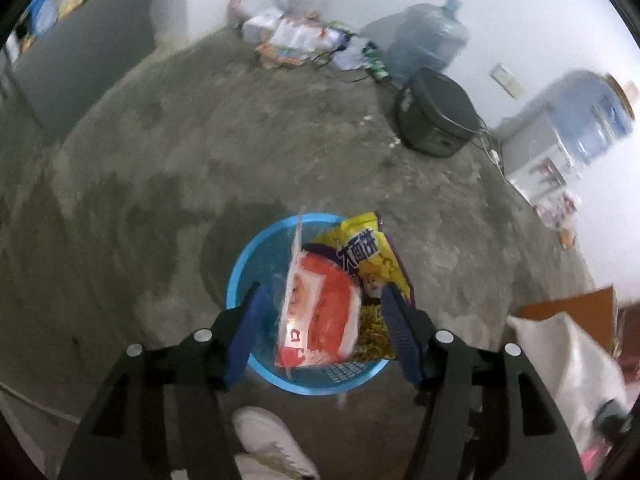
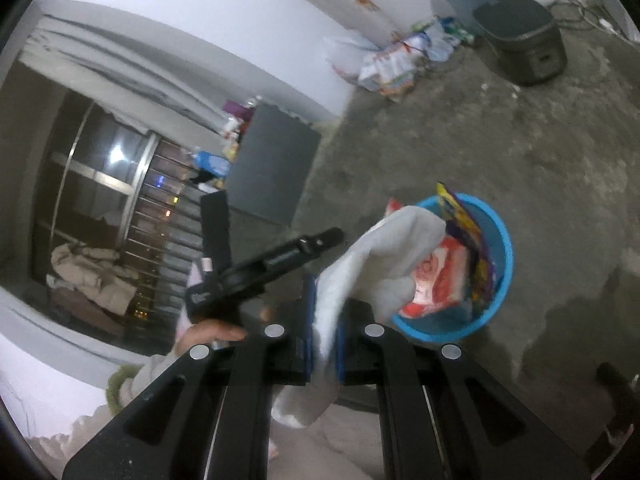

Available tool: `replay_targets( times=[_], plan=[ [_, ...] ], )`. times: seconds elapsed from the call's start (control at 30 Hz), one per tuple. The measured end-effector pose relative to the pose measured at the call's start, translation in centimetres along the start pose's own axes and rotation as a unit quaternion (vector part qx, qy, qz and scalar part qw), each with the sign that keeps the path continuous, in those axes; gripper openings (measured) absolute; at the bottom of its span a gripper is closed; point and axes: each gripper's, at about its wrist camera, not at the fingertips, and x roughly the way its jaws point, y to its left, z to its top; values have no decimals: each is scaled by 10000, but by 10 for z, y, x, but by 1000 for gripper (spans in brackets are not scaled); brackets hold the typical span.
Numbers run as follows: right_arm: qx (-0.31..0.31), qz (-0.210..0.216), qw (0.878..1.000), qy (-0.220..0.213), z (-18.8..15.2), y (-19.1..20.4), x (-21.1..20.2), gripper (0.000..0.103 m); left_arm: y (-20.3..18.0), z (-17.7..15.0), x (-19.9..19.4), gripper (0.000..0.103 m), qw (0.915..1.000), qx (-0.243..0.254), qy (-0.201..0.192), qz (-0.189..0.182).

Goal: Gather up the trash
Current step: 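Carry the bag and glove over the blue wastebasket and open both tools, then move both tools back to the table toward the yellow snack pack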

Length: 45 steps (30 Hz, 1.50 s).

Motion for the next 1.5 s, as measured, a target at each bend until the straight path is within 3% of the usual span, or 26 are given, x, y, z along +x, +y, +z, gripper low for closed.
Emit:
replay_targets(
  times=[0.1,0.23,0.43,0.53,0.63,0.77,0.9,1.07,1.2,1.37,1.43,1.47,1.5],
  plan=[
    [90,-75,9999,107,-2,-8,7,8,7,0,2,59,9998,-199,50,5],
    [-23,-178,9996,225,2,-4,18,8,11,-1,-24,59,9998,-25,-121,145],
    [-485,-453,9975,262,20,15,46,8,20,-5,-94,59,9968,307,-498,539],
    [-848,-935,9918,218,25,20,64,9,32,-15,-139,64,9942,397,-773,632],
    [-873,-782,9926,312,25,24,76,9,46,-32,-183,66,9911,511,-1003,708],
    [-1026,-885,9906,179,19,33,75,9,69,-67,-237,70,9857,521,-1344,874],
    [-936,-908,9914,124,10,28,61,9,97,-111,-281,73,9817,136,-1666,916],
    [-1008,-1319,9858,247,-3,11,55,9,129,-168,-313,75,9742,-348,-1885,1191],
    [-860,-1550,9822,621,-8,-9,75,10,158,-204,-343,76,9612,-966,-2166,1411],
    [-885,-1795,9745,1013,3,-17,125,11,178,-233,-362,76,9475,-1319,-2336,1743],
    [-1042,-2022,9671,1142,8,-18,151,35,183,-243,-367,77,9443,-1403,-2386,1780],
    [-1160,-2294,9587,1214,10,-20,165,67,187,-248,-369,77,9428,-1452,-2410,1788],
    [-1206,-2497,9524,1269,9,-24,173,70,190,-252,-371,78,9415,-1497,-2425,1800]
  ],
)
